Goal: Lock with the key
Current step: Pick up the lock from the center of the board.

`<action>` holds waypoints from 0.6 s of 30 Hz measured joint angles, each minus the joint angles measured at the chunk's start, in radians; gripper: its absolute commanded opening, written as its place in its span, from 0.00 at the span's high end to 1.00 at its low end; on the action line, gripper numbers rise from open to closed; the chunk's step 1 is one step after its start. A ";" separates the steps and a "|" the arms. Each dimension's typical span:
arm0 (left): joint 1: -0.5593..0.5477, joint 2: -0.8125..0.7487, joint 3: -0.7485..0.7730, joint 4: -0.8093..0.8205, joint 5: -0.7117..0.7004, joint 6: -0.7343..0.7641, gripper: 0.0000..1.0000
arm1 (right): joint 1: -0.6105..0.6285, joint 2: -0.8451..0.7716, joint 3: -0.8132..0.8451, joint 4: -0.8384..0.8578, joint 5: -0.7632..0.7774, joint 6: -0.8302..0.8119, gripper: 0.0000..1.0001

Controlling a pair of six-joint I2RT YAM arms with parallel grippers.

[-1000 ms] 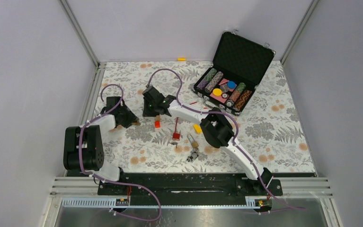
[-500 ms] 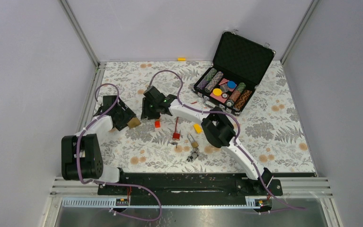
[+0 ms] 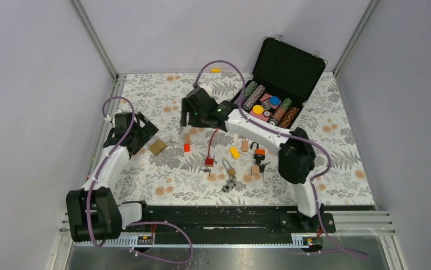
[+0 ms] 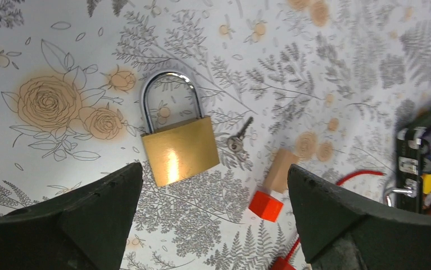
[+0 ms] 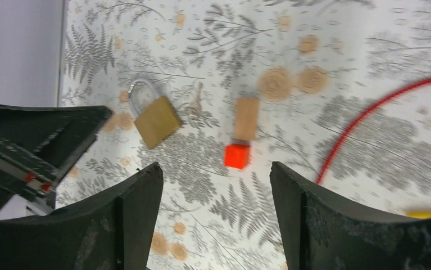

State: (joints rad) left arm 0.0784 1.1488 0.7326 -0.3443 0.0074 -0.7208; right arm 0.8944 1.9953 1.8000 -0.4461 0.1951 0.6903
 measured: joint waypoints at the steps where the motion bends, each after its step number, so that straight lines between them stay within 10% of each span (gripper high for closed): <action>1: -0.002 -0.023 0.000 -0.001 0.014 0.005 0.01 | -0.006 -0.030 -0.030 -0.014 0.013 -0.011 0.23; 18: -0.279 -0.272 -0.074 -0.043 0.123 0.021 0.01 | -0.034 -0.100 -0.426 -0.105 -0.010 -0.142 0.20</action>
State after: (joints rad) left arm -0.2005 0.8768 0.6582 -0.3878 0.1303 -0.6998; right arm 0.8600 1.8950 1.3735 -0.5507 0.1856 0.5484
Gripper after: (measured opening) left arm 0.989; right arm 0.788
